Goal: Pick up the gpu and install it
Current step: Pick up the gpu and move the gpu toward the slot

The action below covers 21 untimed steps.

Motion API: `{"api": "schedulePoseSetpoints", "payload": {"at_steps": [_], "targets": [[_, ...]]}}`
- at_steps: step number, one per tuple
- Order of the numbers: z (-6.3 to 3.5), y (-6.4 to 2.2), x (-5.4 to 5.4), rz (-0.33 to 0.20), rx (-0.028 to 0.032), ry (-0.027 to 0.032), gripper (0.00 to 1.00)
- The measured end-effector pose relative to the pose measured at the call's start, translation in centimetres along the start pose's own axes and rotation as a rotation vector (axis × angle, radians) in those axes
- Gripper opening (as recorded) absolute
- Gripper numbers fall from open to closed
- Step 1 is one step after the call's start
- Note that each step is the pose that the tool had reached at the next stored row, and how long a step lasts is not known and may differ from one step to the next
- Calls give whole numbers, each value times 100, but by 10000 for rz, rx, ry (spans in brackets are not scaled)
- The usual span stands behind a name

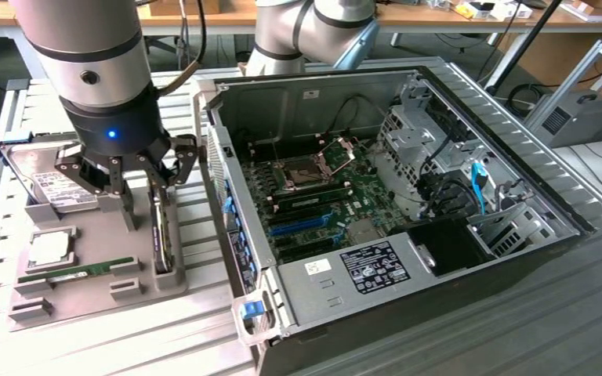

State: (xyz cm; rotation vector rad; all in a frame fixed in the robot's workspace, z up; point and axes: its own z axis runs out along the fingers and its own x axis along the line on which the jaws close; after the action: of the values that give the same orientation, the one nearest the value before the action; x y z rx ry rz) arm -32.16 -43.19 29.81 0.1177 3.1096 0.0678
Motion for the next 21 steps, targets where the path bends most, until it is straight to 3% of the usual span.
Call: {"api": "schedulePoseSetpoints", "payload": {"at_steps": [6, 15, 21], "targets": [[129, -6, 3, 0, 0, -1, 48], [227, -10, 6, 0, 0, 0, 48], [240, -11, 0, 0, -2, -2, 48]]}}
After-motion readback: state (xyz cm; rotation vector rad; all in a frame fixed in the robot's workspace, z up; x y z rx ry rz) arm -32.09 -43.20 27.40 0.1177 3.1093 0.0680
